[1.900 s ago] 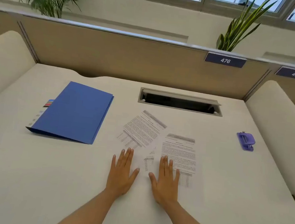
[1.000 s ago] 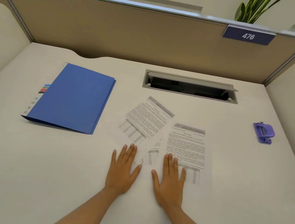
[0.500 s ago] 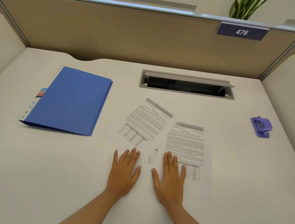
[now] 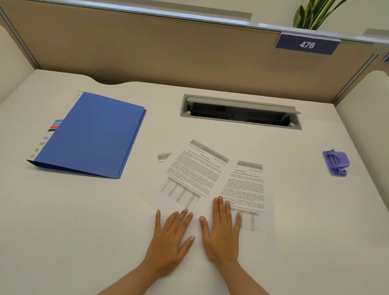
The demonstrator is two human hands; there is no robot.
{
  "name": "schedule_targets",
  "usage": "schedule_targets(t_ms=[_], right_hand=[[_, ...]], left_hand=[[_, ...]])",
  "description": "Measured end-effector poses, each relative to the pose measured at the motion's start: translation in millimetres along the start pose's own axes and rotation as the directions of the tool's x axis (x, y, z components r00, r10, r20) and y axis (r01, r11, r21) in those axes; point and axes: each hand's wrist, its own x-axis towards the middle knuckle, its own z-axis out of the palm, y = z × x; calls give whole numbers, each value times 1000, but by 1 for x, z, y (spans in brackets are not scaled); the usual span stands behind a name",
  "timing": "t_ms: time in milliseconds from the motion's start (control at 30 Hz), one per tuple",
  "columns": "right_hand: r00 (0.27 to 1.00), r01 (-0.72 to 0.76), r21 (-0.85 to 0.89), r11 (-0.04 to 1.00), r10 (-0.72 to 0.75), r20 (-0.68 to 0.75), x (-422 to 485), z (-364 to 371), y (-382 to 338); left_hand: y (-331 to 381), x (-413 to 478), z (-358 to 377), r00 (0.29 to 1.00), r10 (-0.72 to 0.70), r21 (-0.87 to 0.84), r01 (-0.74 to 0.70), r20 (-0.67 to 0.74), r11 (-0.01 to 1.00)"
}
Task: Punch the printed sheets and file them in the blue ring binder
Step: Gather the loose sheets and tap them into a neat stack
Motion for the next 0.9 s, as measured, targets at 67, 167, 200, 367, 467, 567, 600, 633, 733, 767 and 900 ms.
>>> schedule_targets(t_ms=[67, 167, 200, 367, 467, 567, 600, 633, 733, 767, 900], right_hand=[[1000, 9, 22, 1000, -9, 6, -1, -3, 0], [1000, -3, 108, 994, 5, -19, -4, -8, 1], [999, -19, 145, 989, 23, -26, -4, -10, 3], [1000, -26, 71, 997, 27, -10, -10, -28, 24], [995, -42, -9, 999, 43, 94, -16, -34, 36], [978, -12, -64, 998, 25, 205, -19, -31, 44], [975, -5, -72, 997, 21, 222, -18, -30, 45], [972, -1, -76, 997, 19, 233, -17, -30, 45], [970, 8, -83, 997, 13, 244, -14, -31, 44], [970, 7, -81, 997, 13, 244, -14, -32, 44], [970, 0, -86, 996, 21, 243, -14, -33, 42]], left_hand=[[-5, 5, -6, 999, -32, -10, 32, -38, 999], [-21, 20, -20, 969, -202, -44, 197, -141, 979], [-28, 27, -25, 951, -263, -47, 259, -162, 965], [-54, 53, -41, 887, -452, -28, 451, -93, 892], [-55, 62, -44, 860, -508, -40, 507, -41, 861], [-46, 67, -43, 830, -557, -36, 557, -1, 830], [-44, 68, -43, 821, -571, -35, 571, 5, 820], [-43, 69, -43, 815, -580, -26, 580, 5, 814], [-40, 72, -48, 812, -583, 18, 584, -23, 812], [-39, 73, -50, 806, -592, 23, 592, -29, 805], [-41, 81, -58, 771, -636, -50, 637, 38, 769]])
